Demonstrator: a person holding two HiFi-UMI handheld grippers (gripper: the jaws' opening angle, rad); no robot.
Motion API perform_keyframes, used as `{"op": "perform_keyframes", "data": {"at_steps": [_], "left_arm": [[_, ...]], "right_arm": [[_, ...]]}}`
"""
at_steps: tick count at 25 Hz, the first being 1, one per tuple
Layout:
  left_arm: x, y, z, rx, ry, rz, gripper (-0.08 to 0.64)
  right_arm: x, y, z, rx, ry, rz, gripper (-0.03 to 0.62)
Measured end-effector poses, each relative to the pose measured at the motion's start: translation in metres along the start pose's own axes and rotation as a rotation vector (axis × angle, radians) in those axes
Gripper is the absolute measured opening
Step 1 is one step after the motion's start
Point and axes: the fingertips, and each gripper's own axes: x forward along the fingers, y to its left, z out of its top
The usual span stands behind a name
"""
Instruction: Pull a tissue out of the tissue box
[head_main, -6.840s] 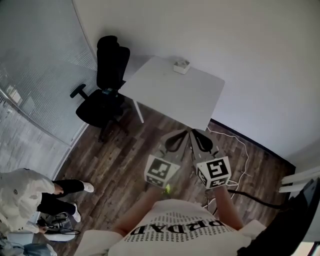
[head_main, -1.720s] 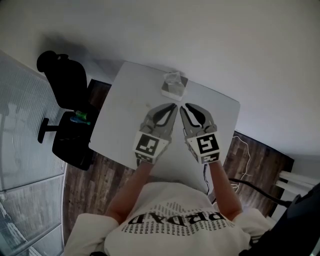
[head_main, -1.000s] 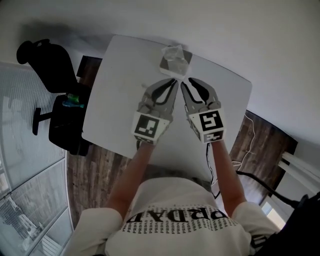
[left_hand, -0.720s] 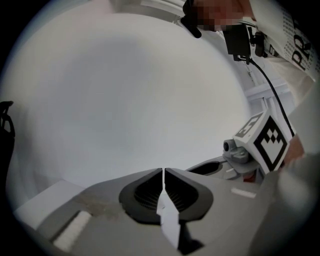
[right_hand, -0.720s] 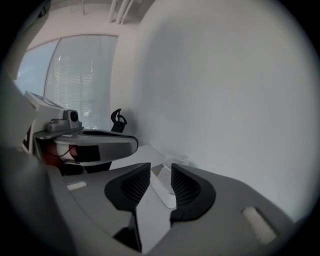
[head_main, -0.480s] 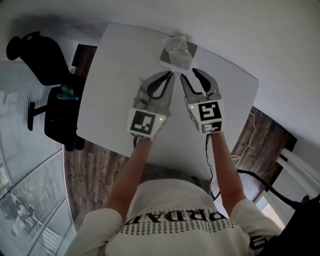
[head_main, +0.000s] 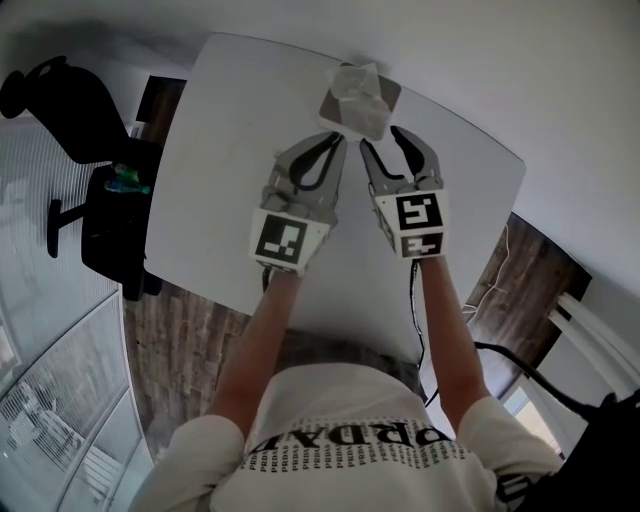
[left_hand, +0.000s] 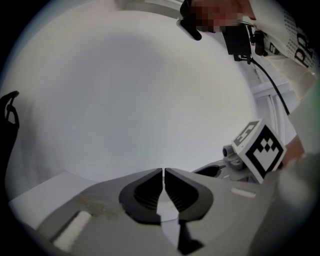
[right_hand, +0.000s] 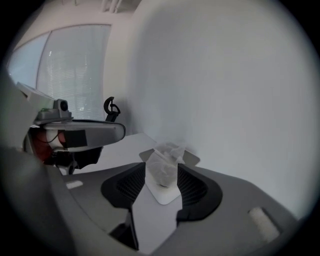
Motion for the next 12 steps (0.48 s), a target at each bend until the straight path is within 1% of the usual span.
{"op": "perform_keyframes", "data": {"at_steps": [2, 5, 8, 12], "left_arm": [[0.001, -0.001, -0.002, -0.004, 0.0, -0.001, 0.006], [0.003, 0.0, -0.006, -0.013, 0.003, 0.001, 0.006], [0.005, -0.001, -0.007, -0.013, -0.002, -0.001, 0.006], [0.004, 0.001, -0.012, -0.015, 0.015, -0.002, 0.006]], "right_arm": [[0.004, -0.002, -0.003, 0.004, 0.011, -0.001, 0.204], [0.013, -0.009, -0.014, 0.008, 0.062, -0.008, 0.213], [0.023, -0.013, -0.019, 0.023, 0.093, -0.006, 0.213], [0.031, -0.014, -0.015, 0.04, 0.093, -0.011, 0.216]]}}
